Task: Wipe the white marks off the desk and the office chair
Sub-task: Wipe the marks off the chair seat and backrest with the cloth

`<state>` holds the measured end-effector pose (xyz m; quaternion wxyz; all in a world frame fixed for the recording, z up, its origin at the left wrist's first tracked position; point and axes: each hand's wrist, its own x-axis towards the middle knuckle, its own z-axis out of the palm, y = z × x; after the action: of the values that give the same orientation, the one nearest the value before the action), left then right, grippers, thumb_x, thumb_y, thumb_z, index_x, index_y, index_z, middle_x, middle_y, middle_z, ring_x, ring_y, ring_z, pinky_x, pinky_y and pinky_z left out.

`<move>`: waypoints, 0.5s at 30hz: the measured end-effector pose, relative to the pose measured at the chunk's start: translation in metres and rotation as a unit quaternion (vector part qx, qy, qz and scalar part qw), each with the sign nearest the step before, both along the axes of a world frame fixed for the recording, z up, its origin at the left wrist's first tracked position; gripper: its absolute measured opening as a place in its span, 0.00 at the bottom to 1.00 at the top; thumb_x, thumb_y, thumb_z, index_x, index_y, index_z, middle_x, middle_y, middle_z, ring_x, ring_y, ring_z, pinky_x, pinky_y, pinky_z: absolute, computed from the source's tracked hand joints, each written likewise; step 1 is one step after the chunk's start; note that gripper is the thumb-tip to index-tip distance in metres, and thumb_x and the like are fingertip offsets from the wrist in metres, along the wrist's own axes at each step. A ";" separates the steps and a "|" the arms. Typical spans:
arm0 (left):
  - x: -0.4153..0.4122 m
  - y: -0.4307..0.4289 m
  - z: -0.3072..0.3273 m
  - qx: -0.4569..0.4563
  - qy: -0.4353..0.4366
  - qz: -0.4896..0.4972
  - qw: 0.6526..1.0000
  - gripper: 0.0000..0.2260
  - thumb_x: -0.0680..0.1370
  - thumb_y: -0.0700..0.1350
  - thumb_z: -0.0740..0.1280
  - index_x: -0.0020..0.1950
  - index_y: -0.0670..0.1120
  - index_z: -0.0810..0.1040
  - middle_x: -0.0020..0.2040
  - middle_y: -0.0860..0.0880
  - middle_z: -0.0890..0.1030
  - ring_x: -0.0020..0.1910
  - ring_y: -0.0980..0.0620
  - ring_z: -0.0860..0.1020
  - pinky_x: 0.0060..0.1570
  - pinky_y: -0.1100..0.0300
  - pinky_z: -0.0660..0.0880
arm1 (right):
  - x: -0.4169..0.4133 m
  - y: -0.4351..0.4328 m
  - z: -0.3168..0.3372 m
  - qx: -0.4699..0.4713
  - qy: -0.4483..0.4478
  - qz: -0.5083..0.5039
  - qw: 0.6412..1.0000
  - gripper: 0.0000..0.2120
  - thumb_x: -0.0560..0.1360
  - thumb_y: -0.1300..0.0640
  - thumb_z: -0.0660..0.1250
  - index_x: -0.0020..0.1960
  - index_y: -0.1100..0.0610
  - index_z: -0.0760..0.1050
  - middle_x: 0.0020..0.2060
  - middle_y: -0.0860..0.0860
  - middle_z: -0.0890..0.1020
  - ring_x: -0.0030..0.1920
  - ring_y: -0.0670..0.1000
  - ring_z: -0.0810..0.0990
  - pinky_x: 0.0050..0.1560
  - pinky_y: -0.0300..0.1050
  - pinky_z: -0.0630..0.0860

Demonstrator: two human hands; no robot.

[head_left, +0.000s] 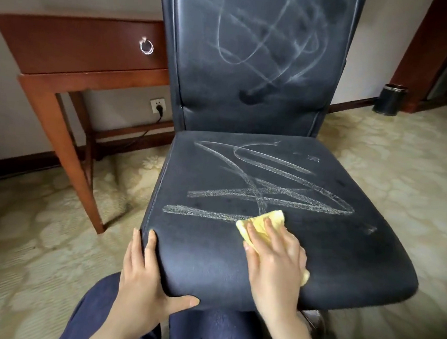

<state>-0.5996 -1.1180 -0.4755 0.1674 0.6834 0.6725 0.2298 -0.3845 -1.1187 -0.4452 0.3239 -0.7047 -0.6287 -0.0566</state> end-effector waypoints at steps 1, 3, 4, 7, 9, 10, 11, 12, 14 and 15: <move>0.000 0.000 0.000 0.001 0.004 0.000 1.000 0.69 0.46 0.72 0.71 0.77 0.43 0.45 0.77 0.40 0.44 0.76 0.41 0.47 0.72 0.46 0.54 | -0.009 0.000 -0.001 0.006 -0.013 0.021 1.000 0.19 0.64 0.55 0.79 0.54 0.47 0.82 0.58 0.51 0.81 0.55 0.60 0.78 0.51 0.58 0.74; -0.001 0.000 0.000 0.005 0.016 0.002 1.000 0.69 0.46 0.76 0.65 0.78 0.42 0.46 0.77 0.39 0.46 0.76 0.42 0.47 0.72 0.45 0.55 | -0.027 0.001 -0.004 0.017 -0.039 0.072 0.996 0.20 0.65 0.54 0.77 0.55 0.45 0.81 0.58 0.49 0.80 0.56 0.58 0.78 0.51 0.56 0.75; -0.002 0.001 0.000 0.007 0.020 0.002 1.000 0.69 0.46 0.76 0.64 0.78 0.42 0.47 0.77 0.39 0.47 0.76 0.42 0.48 0.71 0.45 0.55 | -0.034 0.000 -0.006 0.022 -0.054 0.102 0.993 0.19 0.66 0.53 0.76 0.56 0.44 0.80 0.59 0.47 0.80 0.57 0.57 0.78 0.52 0.54 0.75; -0.004 0.003 0.001 0.011 0.026 -0.001 1.000 0.68 0.46 0.76 0.63 0.77 0.42 0.48 0.77 0.39 0.49 0.77 0.43 0.48 0.72 0.45 0.55 | -0.035 -0.004 -0.011 0.038 -0.095 0.180 0.978 0.18 0.67 0.52 0.71 0.56 0.43 0.79 0.60 0.45 0.79 0.58 0.53 0.77 0.54 0.49 0.75; -0.006 0.004 0.000 0.014 0.027 -0.002 1.000 0.69 0.45 0.77 0.63 0.77 0.42 0.49 0.77 0.39 0.50 0.77 0.43 0.48 0.71 0.44 0.55 | -0.019 -0.007 -0.015 0.052 -0.093 0.198 0.974 0.19 0.67 0.55 0.73 0.57 0.43 0.80 0.60 0.44 0.79 0.58 0.51 0.76 0.54 0.46 0.73; -0.007 0.005 -0.001 0.015 0.027 -0.006 0.999 0.69 0.45 0.78 0.63 0.77 0.41 0.50 0.77 0.38 0.52 0.76 0.42 0.49 0.71 0.43 0.56 | -0.007 -0.009 -0.018 0.056 -0.087 0.189 0.977 0.19 0.68 0.56 0.73 0.57 0.43 0.79 0.61 0.44 0.78 0.58 0.51 0.75 0.55 0.46 0.71; -0.008 0.005 -0.003 0.016 0.028 -0.012 0.999 0.70 0.45 0.80 0.61 0.77 0.40 0.52 0.76 0.37 0.53 0.76 0.40 0.51 0.70 0.42 0.56 | 0.006 -0.011 -0.020 0.056 -0.079 0.170 0.981 0.20 0.69 0.56 0.72 0.59 0.43 0.79 0.62 0.43 0.78 0.59 0.50 0.74 0.57 0.44 0.69; -0.009 0.005 -0.005 0.018 0.028 -0.018 0.999 0.70 0.45 0.82 0.59 0.76 0.38 0.54 0.75 0.35 0.55 0.75 0.38 0.53 0.69 0.40 0.58 | 0.021 -0.014 -0.021 0.052 -0.070 0.147 0.985 0.20 0.70 0.56 0.71 0.60 0.42 0.78 0.63 0.43 0.77 0.60 0.49 0.73 0.58 0.44 0.67; -0.009 0.007 -0.008 0.021 0.026 -0.029 0.999 0.70 0.48 0.84 0.55 0.75 0.36 0.56 0.73 0.31 0.57 0.74 0.33 0.55 0.66 0.36 0.60 | 0.058 -0.017 -0.022 0.024 -0.059 0.090 0.994 0.22 0.72 0.57 0.71 0.63 0.41 0.75 0.64 0.43 0.75 0.62 0.49 0.72 0.59 0.46 0.67; -0.007 0.008 -0.008 0.021 0.022 -0.034 0.999 0.70 0.48 0.84 0.55 0.74 0.34 0.57 0.73 0.29 0.57 0.73 0.32 0.56 0.65 0.34 0.60 | 0.078 -0.018 -0.022 0.003 -0.047 0.059 0.997 0.22 0.73 0.57 0.71 0.64 0.41 0.74 0.65 0.43 0.74 0.63 0.50 0.71 0.60 0.49 0.67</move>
<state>-0.6067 -1.1095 -0.4837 0.1460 0.7139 0.6476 0.2227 -0.3061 -1.1366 -0.4675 0.2987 -0.6622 -0.6834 -0.0724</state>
